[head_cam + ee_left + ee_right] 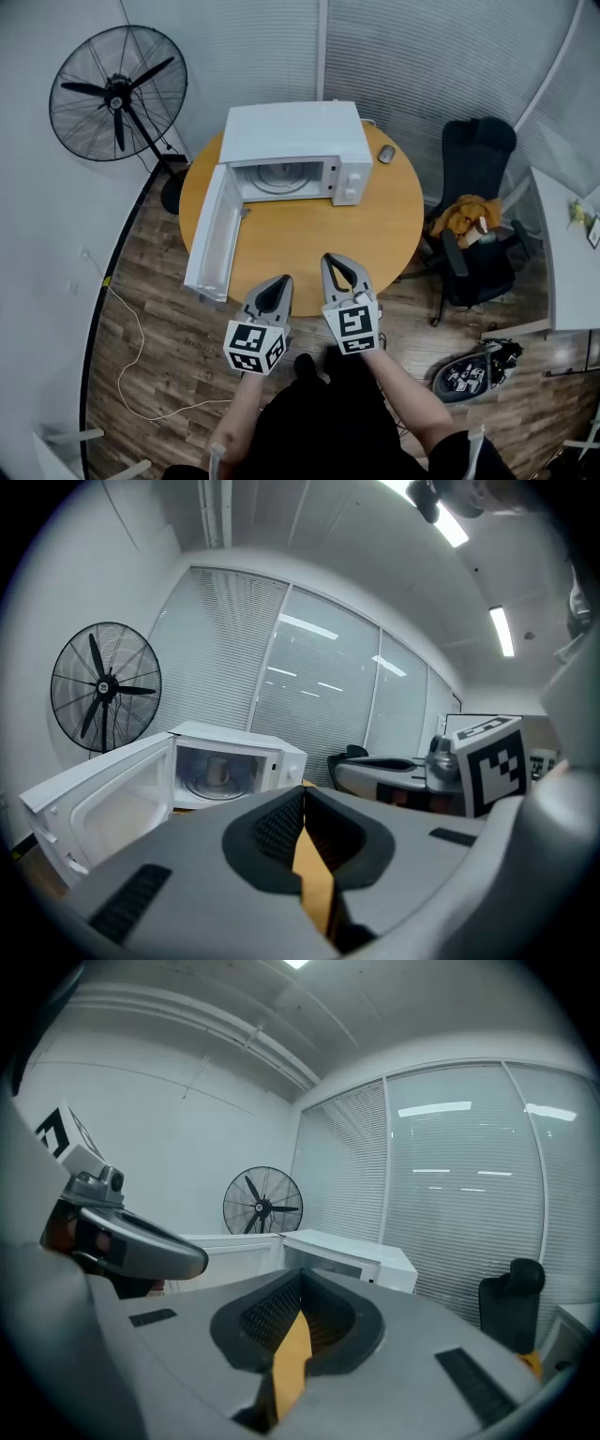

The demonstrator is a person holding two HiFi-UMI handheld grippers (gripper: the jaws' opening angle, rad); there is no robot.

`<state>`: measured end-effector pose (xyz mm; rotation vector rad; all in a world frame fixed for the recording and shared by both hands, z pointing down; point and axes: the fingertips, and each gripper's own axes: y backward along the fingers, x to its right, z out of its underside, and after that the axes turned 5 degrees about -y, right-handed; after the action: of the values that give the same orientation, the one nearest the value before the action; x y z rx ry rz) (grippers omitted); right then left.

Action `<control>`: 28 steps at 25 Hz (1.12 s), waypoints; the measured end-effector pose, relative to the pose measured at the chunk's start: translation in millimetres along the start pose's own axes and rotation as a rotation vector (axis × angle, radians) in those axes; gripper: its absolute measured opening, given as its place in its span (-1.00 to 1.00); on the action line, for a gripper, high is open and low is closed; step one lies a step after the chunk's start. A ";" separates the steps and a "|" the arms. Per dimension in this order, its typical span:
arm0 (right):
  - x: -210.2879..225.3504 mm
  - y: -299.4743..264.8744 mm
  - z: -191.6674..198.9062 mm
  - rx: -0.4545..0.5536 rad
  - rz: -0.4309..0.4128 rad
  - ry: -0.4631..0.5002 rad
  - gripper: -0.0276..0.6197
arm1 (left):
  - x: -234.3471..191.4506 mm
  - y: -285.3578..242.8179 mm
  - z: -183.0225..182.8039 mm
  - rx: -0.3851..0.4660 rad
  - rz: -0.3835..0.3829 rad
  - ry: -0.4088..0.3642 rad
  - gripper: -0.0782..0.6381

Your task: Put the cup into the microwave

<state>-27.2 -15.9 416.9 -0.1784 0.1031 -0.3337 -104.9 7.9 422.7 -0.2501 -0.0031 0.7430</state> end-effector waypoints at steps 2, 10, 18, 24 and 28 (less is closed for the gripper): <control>0.6 11.6 -4.4 0.008 -0.002 -0.002 -0.88 | 6.2 1.7 -4.1 0.004 0.014 -0.008 -0.79; 3.0 48.2 -9.2 0.010 -0.043 -0.053 -0.88 | 23.8 6.8 -11.9 0.013 0.023 -0.014 -0.79; 5.7 66.0 -0.2 -0.009 -0.042 -0.100 -0.89 | 28.7 10.7 -12.7 0.019 0.011 -0.004 -0.79; 4.5 68.0 7.8 -0.017 -0.061 -0.128 -0.89 | 26.7 10.8 -8.9 0.012 0.005 0.007 -0.79; 3.5 66.7 8.8 -0.018 -0.071 -0.141 -0.89 | 24.0 11.9 -7.4 0.006 0.005 0.002 -0.79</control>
<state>-1.7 46.3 412.5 -0.2229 -0.0398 -0.3897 -94.4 30.7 410.8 -0.2454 0.0016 0.7477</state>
